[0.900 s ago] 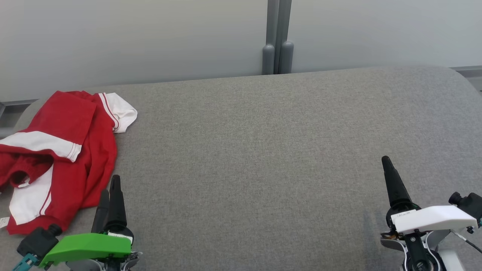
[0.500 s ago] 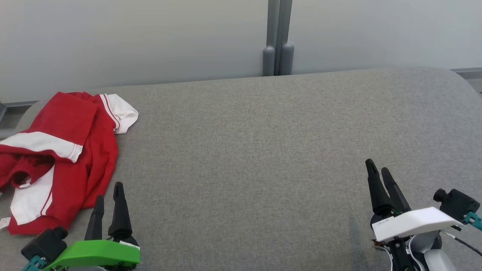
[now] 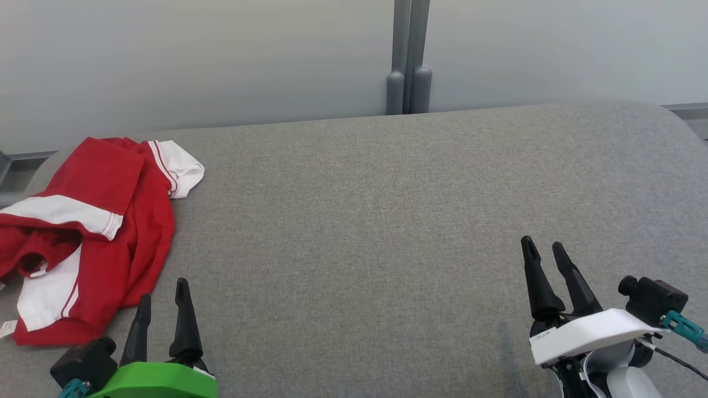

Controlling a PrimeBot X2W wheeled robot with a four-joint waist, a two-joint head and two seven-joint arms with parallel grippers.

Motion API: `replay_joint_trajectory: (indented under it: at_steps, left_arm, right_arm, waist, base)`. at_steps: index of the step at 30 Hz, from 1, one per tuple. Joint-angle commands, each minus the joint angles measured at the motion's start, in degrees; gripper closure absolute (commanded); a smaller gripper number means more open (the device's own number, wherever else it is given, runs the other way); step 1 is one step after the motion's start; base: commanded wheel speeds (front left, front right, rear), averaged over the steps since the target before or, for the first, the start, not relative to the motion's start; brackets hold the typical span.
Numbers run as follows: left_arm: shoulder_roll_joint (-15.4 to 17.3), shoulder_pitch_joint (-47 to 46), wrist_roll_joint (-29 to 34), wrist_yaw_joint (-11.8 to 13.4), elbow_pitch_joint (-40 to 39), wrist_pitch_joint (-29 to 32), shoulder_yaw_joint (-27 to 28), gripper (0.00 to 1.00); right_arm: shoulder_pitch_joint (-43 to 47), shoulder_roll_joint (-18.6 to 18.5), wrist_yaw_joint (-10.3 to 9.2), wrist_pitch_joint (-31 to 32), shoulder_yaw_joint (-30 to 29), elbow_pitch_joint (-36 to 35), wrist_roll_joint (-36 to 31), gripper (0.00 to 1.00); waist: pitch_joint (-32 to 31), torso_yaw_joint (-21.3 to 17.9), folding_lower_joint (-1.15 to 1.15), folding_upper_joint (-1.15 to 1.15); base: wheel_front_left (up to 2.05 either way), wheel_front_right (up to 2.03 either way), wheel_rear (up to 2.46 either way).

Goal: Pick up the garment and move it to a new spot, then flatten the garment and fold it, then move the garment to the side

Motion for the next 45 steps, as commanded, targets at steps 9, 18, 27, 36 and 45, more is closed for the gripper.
replay_joint_trajectory:
  at_steps: [9, 18, 27, 36, 45]
  left_arm:
    - [1.0, 0.8, 6.9, 1.3, -0.1, -1.6, -0.7, 0.00]
    - [1.5, 1.3, 11.6, 2.0, 0.0, -2.7, -1.3, 0.00]
    - [1.4, 1.9, 15.5, 2.4, -0.1, -3.8, -2.0, 0.00]
    - [1.1, 2.4, 18.6, 2.9, -0.3, -4.7, -2.2, 0.00]
    - [0.7, 3.0, 21.0, 3.1, -0.3, -5.6, -2.3, 0.00]
  right_arm:
    - [0.5, -0.4, 0.04, -2.1, 1.3, -1.7, -7.4, 0.00]
    - [0.7, -0.4, 0.03, -3.4, 1.6, -2.2, -12.0, 0.00]
    - [0.8, -0.5, 0.04, -4.7, 1.6, -2.4, -16.7, 0.00]
    - [1.1, -0.5, 0.04, -5.9, 1.4, -2.6, -20.9, 0.00]
    - [1.3, -0.6, 0.05, -7.1, 1.5, -2.2, -24.0, 0.00]
  waist:
    - [-0.1, 0.0, 0.00, 0.00]
    - [-0.1, 0.0, 0.00, 0.00]
    - [-0.2, 0.0, 0.00, 0.00]
    - [-0.3, -0.2, 0.00, 0.00]
    - [-0.4, -0.2, 0.00, 0.00]
  base:
    - [0.00, 0.00, 0.00]
    - [0.00, 0.00, 0.00]
    - [0.00, 0.00, 0.00]
    - [0.00, 0.00, 0.00]
    - [0.00, 0.00, 0.00]
